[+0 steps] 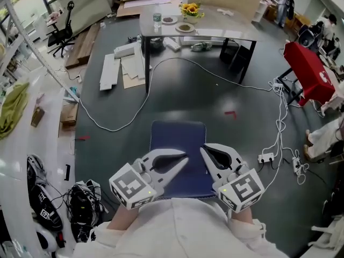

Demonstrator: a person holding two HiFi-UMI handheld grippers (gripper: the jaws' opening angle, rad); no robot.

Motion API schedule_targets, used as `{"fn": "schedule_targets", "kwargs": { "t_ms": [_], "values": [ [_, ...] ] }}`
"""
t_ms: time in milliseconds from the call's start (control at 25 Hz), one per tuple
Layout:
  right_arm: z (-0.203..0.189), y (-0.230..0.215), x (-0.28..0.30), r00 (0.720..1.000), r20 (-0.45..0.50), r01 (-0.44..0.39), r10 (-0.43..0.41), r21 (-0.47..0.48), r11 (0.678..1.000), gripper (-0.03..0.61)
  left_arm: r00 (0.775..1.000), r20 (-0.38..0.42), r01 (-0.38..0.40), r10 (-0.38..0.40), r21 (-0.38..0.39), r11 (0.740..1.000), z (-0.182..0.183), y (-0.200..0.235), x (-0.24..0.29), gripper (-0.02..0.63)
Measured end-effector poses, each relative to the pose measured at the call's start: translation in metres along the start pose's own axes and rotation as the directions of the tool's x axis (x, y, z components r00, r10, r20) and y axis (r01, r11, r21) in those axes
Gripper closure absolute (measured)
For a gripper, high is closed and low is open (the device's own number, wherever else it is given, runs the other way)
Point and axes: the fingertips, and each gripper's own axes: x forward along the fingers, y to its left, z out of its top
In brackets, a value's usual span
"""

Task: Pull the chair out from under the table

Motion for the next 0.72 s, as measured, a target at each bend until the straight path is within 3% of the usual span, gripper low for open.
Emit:
{"fn": "schedule_targets", "kwargs": {
  "t_ms": [160, 720],
  "values": [
    [0.014, -0.009, -0.009, 0.993, 0.115, -0.008, -0.009, 0.154, 0.988, 0.577, 0.999, 0.006, -0.051, 0.051, -0.015, 0.999, 0.008, 0.002, 0.002, 0.597],
    [0.016, 0.004, -0.004, 0.989, 0.143, -0.053, 0.026, 0.189, 0.981, 0.576, 0.994, 0.006, -0.11, 0.11, -0.045, 0.993, 0.004, 0.01, 0.002, 0.6]
  ]
}}
